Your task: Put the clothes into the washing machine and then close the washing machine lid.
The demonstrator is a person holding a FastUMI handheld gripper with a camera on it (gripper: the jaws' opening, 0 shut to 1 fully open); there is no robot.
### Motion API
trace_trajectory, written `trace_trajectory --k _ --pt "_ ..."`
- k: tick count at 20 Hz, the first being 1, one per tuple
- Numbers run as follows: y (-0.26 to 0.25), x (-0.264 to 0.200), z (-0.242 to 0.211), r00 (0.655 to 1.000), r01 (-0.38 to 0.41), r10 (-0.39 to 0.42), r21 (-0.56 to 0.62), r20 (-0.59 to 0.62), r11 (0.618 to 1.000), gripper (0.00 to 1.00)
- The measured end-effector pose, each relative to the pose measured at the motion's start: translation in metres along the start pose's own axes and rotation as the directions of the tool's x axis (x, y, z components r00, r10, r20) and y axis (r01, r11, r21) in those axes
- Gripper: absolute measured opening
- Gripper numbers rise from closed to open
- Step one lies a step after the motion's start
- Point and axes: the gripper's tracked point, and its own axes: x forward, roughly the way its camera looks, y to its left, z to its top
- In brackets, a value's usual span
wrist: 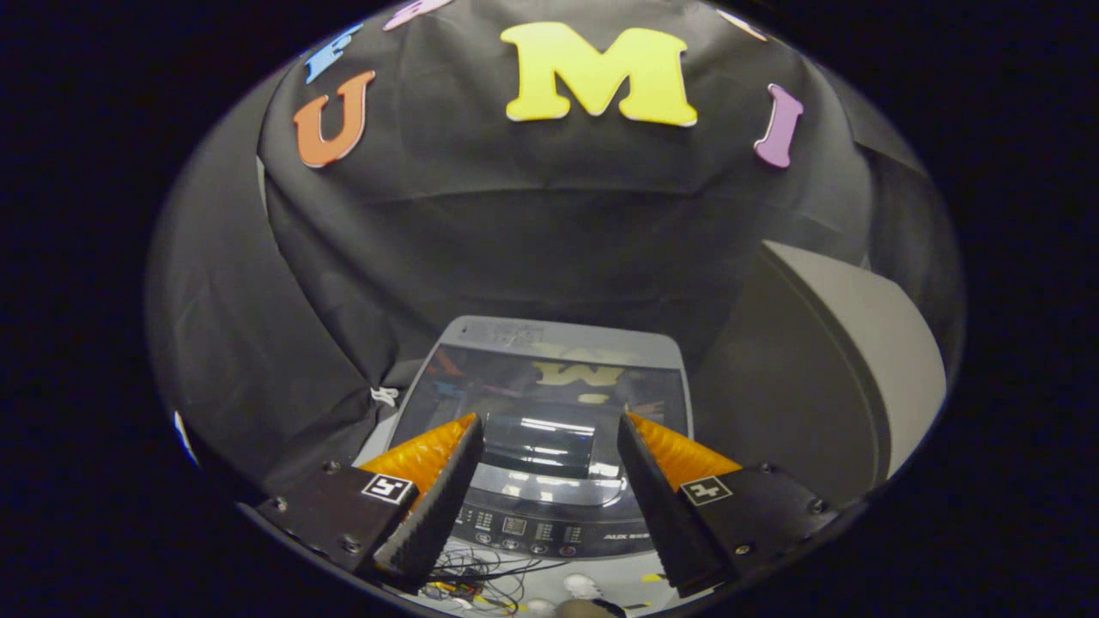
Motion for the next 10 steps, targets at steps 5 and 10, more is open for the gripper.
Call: trace_trajectory --k 5,10 --pt "-0.058 -0.103 0.028 0.98 0.01 -0.009 -0.002 0.197 1.0 0.98" --pt "-0.142 -0.208 0.022 0.933 0.076 -0.088 0.049 0.349 0.996 0.98"
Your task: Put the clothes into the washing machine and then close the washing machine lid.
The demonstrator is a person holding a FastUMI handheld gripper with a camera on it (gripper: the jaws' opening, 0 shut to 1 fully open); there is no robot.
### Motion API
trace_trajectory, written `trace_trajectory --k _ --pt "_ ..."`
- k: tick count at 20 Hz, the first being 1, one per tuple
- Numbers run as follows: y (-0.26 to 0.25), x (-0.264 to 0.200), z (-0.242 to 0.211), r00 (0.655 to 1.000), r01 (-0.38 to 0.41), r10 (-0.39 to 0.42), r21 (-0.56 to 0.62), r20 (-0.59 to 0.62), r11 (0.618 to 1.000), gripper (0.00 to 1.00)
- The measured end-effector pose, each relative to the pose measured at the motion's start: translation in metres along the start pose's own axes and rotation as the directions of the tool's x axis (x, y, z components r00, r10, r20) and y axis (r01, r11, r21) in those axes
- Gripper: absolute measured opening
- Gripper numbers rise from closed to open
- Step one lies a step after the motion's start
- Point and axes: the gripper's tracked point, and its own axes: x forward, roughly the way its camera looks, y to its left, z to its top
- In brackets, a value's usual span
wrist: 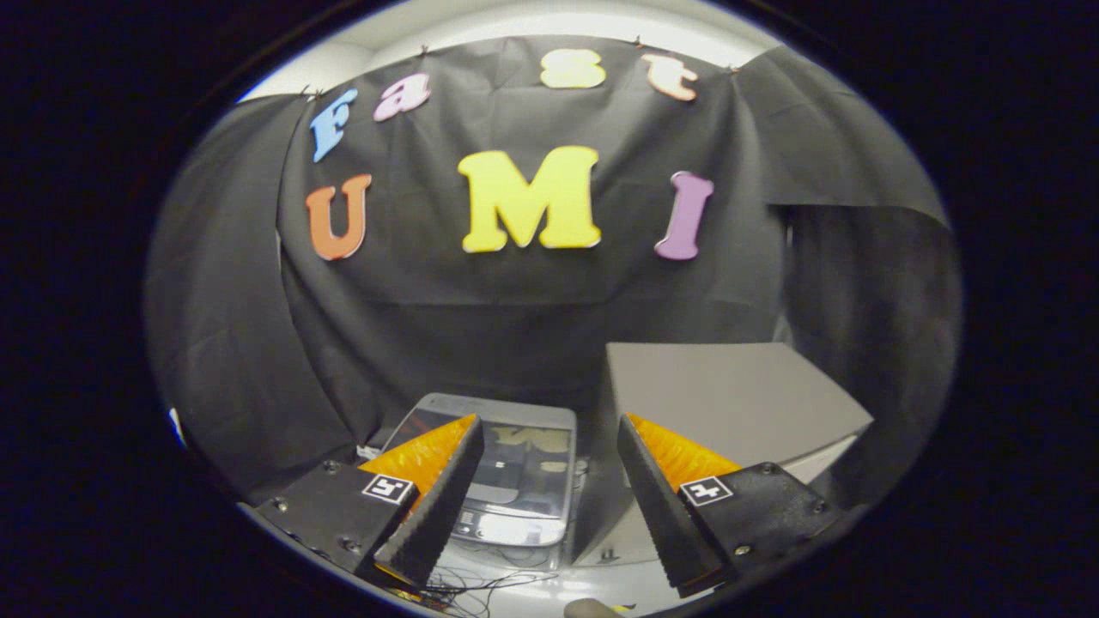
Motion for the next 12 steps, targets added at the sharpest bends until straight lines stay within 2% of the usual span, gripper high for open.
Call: trace_trajectory --k 2,6,12 --pt "-0.035 -0.04 -0.002 0.999 0.014 -0.015 0.022 0.038 1.0 0.98" --pt "-0.107 -0.11 -0.024 0.992 0.092 -0.095 0.032 0.079 0.995 0.98" --pt "-0.18 -0.217 -0.092 0.988 0.139 -0.141 0.045 0.06 0.989 0.98"
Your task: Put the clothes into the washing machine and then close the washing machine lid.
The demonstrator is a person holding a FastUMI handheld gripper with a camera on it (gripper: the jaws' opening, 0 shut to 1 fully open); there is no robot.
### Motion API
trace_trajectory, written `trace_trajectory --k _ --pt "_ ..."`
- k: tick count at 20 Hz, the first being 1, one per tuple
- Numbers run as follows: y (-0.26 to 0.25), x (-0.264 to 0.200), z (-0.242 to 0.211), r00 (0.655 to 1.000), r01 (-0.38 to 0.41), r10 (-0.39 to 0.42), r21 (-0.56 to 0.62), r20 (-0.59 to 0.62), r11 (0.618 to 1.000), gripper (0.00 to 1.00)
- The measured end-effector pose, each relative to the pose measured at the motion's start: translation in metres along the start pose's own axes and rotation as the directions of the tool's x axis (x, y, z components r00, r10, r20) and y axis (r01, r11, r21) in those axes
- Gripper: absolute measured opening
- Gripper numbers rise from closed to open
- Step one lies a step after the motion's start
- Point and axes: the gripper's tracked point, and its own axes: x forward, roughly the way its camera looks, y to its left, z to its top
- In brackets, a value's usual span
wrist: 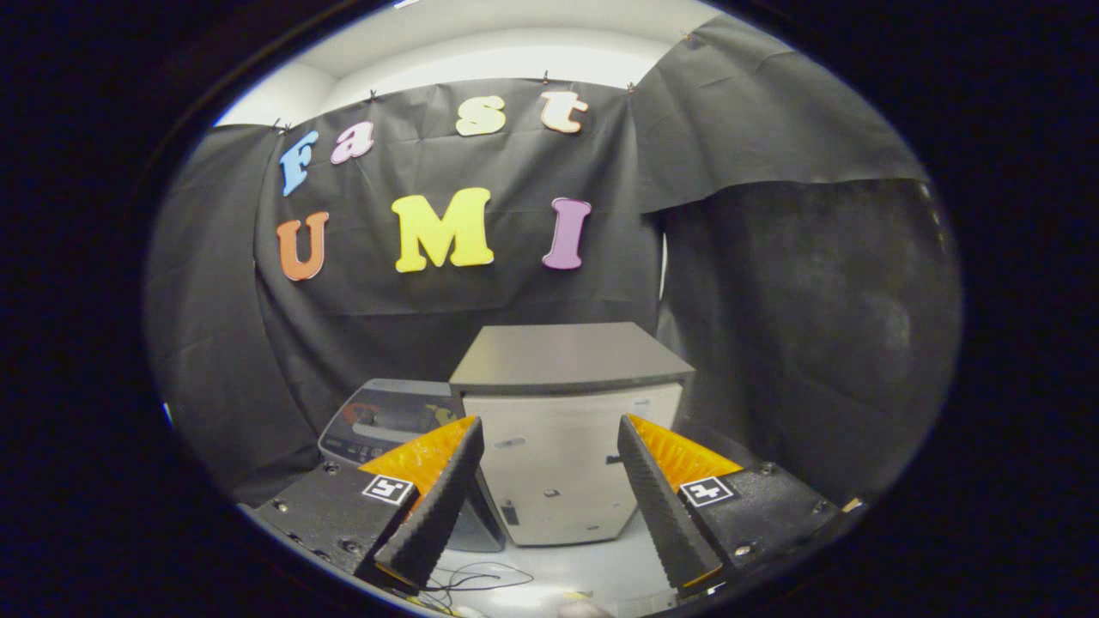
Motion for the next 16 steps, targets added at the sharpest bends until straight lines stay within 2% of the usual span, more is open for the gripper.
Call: trace_trajectory --k 7,12,16 --pt "-0.05 -0.097 -0.059 1.0 -0.015 0.014 -0.026 -0.023 1.0 0.99" --pt "-0.069 -0.129 -0.081 0.999 -0.01 0.009 -0.02 -0.049 1.0 0.99" --pt "-0.077 -0.139 -0.076 0.999 0.0 -0.001 -0.021 -0.032 1.0 0.99"
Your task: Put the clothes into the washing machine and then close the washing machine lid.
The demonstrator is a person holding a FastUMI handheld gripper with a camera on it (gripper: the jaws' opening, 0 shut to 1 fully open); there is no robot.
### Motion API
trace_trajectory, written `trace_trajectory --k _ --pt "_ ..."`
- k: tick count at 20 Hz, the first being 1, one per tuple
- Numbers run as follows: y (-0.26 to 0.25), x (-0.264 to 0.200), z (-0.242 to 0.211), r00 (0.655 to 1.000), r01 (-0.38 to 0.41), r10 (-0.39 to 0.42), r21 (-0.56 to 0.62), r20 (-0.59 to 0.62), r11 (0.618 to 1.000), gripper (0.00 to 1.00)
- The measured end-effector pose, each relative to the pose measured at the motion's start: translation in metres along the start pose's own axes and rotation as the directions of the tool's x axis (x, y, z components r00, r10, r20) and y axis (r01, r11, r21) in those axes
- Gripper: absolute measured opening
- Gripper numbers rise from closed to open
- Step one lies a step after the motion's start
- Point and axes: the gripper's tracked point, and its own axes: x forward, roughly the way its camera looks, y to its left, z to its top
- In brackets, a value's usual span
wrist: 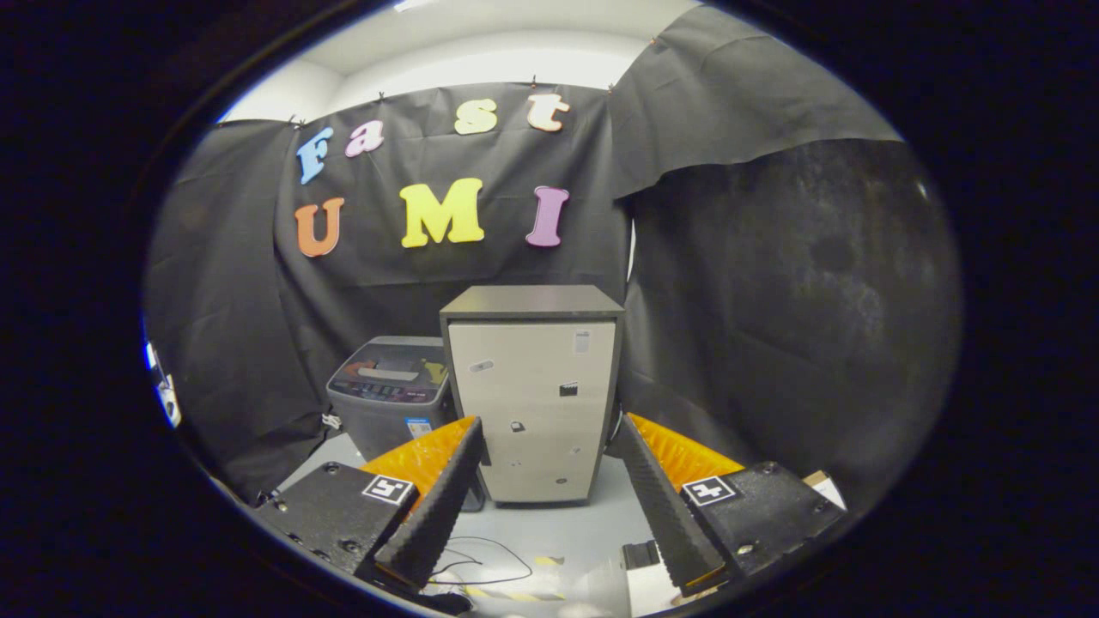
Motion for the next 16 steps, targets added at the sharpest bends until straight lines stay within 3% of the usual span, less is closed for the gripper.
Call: trace_trajectory --k 16 --pt "0.0 -0.0063 -0.0033 1.0 -0.002 0.002 -0.008 -0.021 1.0 0.99"
